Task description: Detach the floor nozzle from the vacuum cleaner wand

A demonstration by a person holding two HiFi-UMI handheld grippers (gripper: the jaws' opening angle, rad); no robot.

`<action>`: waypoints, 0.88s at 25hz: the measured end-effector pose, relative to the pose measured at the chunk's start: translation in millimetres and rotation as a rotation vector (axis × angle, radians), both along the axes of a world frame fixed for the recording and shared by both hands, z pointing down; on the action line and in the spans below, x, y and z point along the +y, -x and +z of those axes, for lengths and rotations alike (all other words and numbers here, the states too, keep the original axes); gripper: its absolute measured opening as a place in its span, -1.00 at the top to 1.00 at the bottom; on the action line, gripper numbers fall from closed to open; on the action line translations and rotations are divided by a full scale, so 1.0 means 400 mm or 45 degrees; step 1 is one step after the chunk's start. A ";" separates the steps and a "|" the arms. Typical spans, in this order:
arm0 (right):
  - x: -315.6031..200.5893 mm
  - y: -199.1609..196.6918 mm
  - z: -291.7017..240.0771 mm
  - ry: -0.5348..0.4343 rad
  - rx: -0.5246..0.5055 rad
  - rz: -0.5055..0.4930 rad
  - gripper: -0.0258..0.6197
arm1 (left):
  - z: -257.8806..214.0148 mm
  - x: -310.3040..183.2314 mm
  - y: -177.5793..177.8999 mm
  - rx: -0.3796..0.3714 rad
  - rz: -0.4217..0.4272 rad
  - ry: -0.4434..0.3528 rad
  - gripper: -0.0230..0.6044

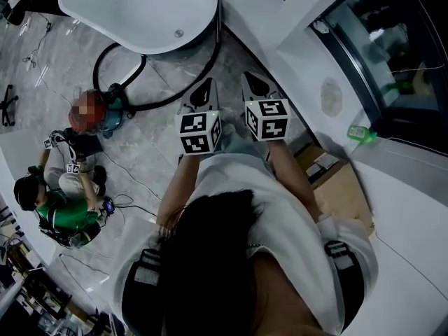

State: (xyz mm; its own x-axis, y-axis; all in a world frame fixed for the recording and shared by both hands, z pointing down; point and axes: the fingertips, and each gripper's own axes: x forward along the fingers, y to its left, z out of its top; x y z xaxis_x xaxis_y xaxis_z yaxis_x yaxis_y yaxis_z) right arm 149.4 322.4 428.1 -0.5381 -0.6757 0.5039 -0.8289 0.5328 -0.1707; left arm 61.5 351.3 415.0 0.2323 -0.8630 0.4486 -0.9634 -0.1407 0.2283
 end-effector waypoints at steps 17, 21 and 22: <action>-0.097 0.058 -0.004 -0.049 0.029 -0.014 0.87 | 0.001 -0.104 0.046 -0.001 0.040 -0.042 0.92; -0.150 0.075 -0.004 -0.056 0.047 -0.006 0.87 | 0.004 -0.152 0.064 0.004 0.049 -0.044 0.92; -0.164 0.083 -0.006 -0.058 0.051 -0.007 0.87 | 0.006 -0.165 0.070 0.008 0.048 -0.041 0.92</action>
